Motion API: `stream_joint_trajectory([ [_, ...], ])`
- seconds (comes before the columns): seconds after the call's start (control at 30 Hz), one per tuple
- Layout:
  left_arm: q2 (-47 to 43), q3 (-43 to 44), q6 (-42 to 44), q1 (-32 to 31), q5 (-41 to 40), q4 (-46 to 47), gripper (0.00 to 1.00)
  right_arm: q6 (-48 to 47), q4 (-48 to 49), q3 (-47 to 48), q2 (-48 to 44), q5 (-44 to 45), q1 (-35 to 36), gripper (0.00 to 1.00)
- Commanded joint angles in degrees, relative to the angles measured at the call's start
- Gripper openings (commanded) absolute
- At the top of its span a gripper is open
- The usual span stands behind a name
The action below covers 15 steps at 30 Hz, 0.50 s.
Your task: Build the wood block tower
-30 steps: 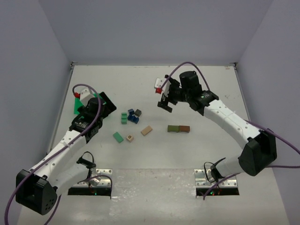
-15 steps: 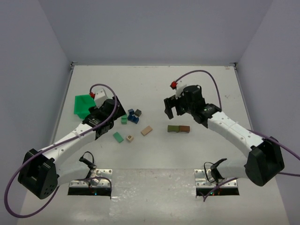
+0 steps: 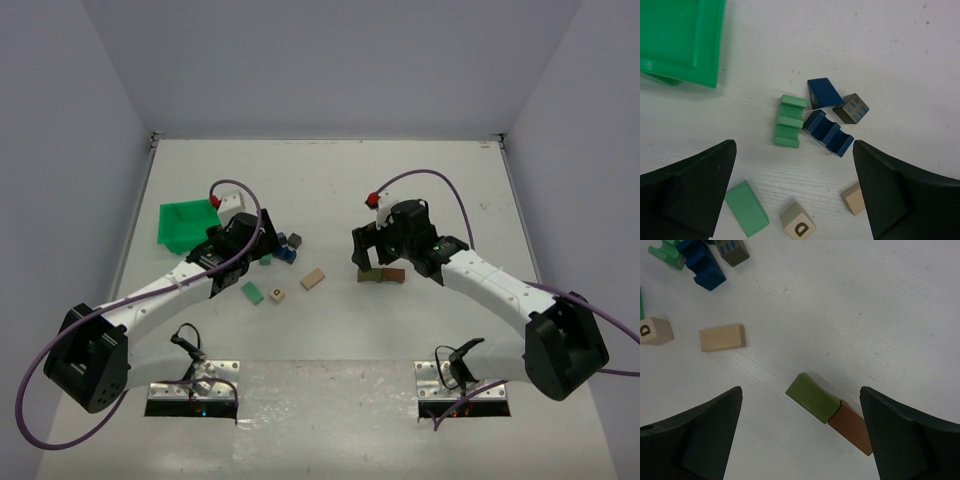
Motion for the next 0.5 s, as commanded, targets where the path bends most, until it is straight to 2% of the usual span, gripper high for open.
stream_joint_trajectory([
  [0.0, 0.05, -0.14, 0.32, -1.08, 2.39, 2.77, 1.00, -0.19, 6.67, -0.60, 0.36, -5.99, 0.65, 0.99],
  [0.23, 0.27, 0.22, 0.06, -1.49, 3.17, 2.76, 1.00, -5.81, 8.21, -0.19, 3.89, -0.45, 6.99, 0.99],
  [0.47, -0.55, -0.84, -0.31, -1.49, 3.11, 2.22, 1.00, -7.31, 11.17, 1.37, 7.83, 0.27, 10.70, 0.99],
])
